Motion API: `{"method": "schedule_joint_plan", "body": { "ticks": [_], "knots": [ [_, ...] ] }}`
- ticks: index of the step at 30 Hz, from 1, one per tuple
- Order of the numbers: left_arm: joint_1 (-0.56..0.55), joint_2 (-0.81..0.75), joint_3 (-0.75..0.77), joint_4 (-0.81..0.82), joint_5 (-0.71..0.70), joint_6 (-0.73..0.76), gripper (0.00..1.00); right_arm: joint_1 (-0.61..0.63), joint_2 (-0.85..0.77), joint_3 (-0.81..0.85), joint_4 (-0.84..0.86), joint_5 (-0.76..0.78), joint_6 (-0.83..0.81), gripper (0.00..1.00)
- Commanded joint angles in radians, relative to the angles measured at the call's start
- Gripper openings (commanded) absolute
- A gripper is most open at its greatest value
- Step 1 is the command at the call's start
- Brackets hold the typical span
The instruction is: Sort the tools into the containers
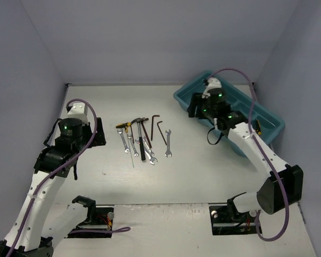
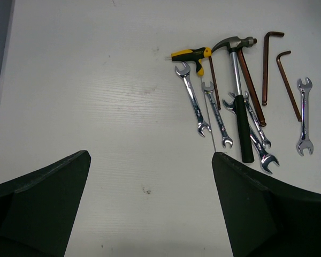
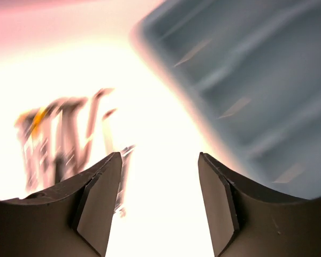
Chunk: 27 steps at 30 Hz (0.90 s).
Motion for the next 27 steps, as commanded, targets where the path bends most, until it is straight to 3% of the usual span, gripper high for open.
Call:
{"method": "schedule_joint_plan", "body": {
  "ticks": [1,6,15,19,22,24,27],
  "knots": [
    [-0.005,-0.002,0.015,-0.002,-0.043,-0.035,0.95,0.259,0.120,0.072,-0.015,0.166,0.005,0.51],
    [-0.003,-0.009,-0.001,-0.019,-0.057,-0.041,0.95,0.454,0.331,0.199,-0.012,0.256,0.043,0.45],
    [-0.003,-0.032,-0.040,-0.024,-0.057,-0.068,0.95,0.567,0.664,0.489,-0.012,0.291,0.116,0.37],
    [-0.003,0.026,-0.045,-0.011,-0.031,-0.110,0.92,0.564,0.642,0.464,-0.011,0.349,0.149,0.37],
    [-0.003,0.085,-0.035,0.022,-0.015,-0.135,0.83,0.551,0.585,0.406,-0.012,0.380,0.142,0.38],
    [-0.003,0.171,-0.021,0.093,0.003,-0.161,0.75,0.521,0.494,0.307,-0.012,0.387,0.150,0.39],
    [-0.005,0.280,0.007,0.162,0.028,-0.216,0.71,0.481,0.389,0.195,-0.012,0.387,0.167,0.39]
  ]
}}
